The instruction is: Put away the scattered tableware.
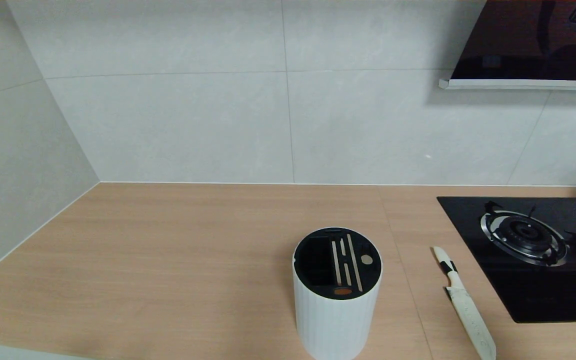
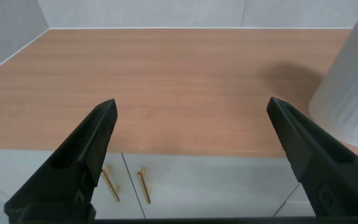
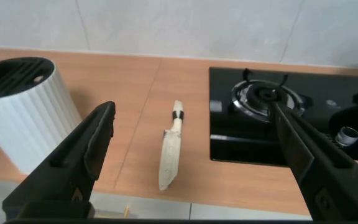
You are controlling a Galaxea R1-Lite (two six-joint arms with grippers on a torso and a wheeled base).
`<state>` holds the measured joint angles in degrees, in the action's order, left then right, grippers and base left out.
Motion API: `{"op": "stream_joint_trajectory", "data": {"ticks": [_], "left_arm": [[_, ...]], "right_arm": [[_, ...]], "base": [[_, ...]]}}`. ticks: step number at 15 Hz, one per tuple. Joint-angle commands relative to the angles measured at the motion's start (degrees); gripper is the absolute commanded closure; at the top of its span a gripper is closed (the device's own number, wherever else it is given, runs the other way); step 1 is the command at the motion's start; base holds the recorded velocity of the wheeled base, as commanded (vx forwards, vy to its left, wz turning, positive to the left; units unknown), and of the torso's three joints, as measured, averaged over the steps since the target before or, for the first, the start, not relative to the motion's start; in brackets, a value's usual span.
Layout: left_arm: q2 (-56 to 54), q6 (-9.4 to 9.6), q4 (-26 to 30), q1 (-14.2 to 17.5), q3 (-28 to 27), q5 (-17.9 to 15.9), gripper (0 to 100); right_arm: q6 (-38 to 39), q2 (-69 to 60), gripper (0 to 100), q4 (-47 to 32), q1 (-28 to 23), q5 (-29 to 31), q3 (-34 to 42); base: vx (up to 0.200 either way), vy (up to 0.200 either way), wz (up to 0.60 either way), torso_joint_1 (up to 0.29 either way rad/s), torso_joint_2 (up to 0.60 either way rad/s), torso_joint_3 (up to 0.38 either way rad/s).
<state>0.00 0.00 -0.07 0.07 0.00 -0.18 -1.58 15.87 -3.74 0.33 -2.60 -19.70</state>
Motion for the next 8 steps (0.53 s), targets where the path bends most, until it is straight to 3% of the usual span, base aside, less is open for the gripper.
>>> {"op": "stream_joint_trajectory", "data": {"ticks": [1,8], "left_arm": [[0.0,0.00,0.0,0.0,0.0,0.0,0],[0.0,0.00,0.0,0.0,0.0,0.0,0]], "right_arm": [[0.1,16.0,0,0.0,0.3,-0.5,-8.1],[1.4,36.0,0,0.6,9.0,0.4,-21.2]], "base": [[0.000,0.000,0.00,0.000,0.00,0.000],[0.000,0.000,0.00,0.000,0.00,0.000]]}}
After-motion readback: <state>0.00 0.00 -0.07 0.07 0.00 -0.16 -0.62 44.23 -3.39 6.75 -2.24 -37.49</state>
